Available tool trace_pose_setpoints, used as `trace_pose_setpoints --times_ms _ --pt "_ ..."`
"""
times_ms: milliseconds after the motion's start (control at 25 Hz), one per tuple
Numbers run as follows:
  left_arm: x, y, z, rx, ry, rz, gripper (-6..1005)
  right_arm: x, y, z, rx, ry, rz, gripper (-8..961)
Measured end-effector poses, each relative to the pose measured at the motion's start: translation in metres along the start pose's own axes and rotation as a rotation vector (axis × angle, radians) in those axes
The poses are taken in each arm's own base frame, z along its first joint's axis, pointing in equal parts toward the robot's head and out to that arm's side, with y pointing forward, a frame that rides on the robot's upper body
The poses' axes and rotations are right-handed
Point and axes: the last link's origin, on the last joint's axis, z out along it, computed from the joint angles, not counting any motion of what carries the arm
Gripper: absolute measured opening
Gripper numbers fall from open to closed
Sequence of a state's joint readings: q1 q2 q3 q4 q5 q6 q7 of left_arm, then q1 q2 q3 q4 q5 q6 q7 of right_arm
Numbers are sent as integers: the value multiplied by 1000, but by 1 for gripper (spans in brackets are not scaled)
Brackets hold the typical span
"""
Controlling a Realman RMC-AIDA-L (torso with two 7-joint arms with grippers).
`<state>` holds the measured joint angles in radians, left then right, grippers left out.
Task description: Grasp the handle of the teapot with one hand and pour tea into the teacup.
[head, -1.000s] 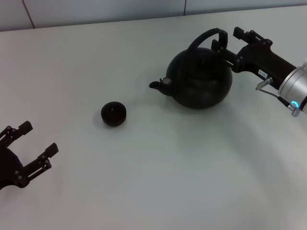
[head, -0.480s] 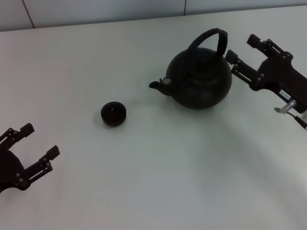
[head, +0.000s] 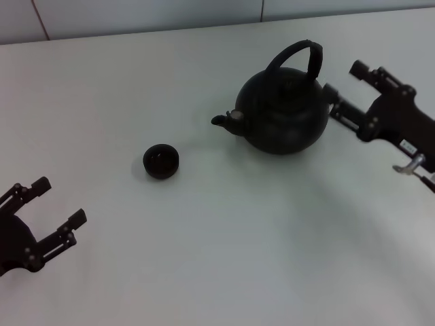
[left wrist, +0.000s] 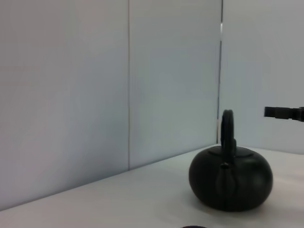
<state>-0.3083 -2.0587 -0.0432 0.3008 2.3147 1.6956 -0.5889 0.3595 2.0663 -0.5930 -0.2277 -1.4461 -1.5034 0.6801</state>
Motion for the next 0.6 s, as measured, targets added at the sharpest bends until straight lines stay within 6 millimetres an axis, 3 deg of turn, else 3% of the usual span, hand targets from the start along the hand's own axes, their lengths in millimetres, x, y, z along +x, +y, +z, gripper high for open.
trace_pose_setpoints --times_ms 360,600 --pt "0 2 1 -55 -27 30 800 2 17 -7 -304 178 -23 730" --pt "0 0 0 -68 -41 39 800 -4 16 -10 -437 298 -42 730"
